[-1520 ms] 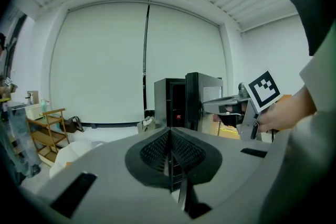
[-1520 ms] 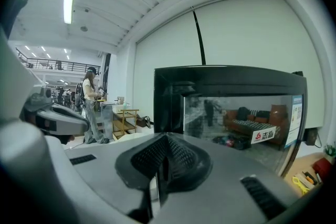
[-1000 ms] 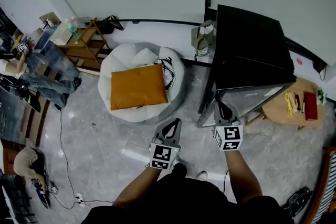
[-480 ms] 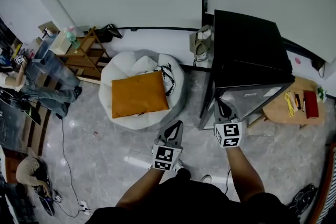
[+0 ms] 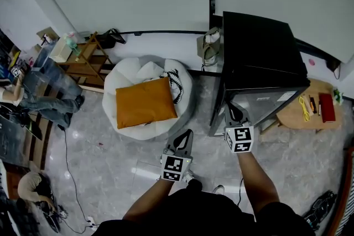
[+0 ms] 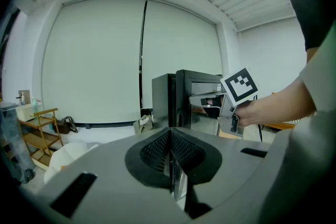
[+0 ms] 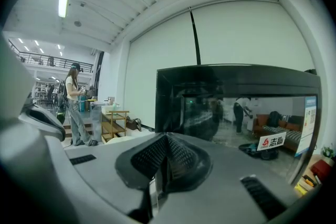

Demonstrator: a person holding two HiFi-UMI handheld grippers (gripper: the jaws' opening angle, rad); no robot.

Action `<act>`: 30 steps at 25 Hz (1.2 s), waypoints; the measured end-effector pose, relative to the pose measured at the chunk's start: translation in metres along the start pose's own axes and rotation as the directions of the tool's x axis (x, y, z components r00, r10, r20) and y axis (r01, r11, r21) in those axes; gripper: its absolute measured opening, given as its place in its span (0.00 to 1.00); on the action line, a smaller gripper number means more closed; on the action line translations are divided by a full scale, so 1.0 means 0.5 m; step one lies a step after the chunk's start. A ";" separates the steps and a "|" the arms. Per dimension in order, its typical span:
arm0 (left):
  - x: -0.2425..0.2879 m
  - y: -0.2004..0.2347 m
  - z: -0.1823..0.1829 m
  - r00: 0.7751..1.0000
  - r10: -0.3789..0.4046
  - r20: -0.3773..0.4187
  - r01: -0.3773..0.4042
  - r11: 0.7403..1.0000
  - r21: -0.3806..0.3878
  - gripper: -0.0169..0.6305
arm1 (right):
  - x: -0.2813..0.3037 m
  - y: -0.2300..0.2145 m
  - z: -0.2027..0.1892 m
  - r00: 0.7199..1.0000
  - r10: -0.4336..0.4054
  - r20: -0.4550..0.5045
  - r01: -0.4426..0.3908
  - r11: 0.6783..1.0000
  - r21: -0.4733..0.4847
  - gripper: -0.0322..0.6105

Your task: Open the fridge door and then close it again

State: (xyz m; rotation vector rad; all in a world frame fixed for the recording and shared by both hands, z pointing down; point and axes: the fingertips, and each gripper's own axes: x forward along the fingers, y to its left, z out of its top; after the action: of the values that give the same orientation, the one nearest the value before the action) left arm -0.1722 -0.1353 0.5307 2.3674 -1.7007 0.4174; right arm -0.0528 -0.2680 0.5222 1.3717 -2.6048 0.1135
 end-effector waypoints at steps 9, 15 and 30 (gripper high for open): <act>-0.002 0.018 -0.011 1.000 0.000 -0.013 0.000 1.000 -0.006 0.06 | 0.026 -0.010 0.002 1.000 -0.027 0.016 0.027 0.999 -0.017 0.08; -0.001 0.027 -0.016 1.000 -0.008 -0.020 0.007 1.000 -0.006 0.06 | 0.049 -0.017 0.007 0.999 -0.048 0.023 0.048 0.999 -0.020 0.08; 0.013 0.048 -0.023 0.999 -0.007 -0.040 0.007 1.000 -0.015 0.06 | 0.103 -0.042 0.017 0.994 -0.111 0.018 0.112 0.994 -0.016 0.08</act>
State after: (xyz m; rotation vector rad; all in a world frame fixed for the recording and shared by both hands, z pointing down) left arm -0.1945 -0.1452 0.5437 2.3376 -1.6719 0.4466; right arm -0.0650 -0.3227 0.5242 1.5148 -2.5293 0.0635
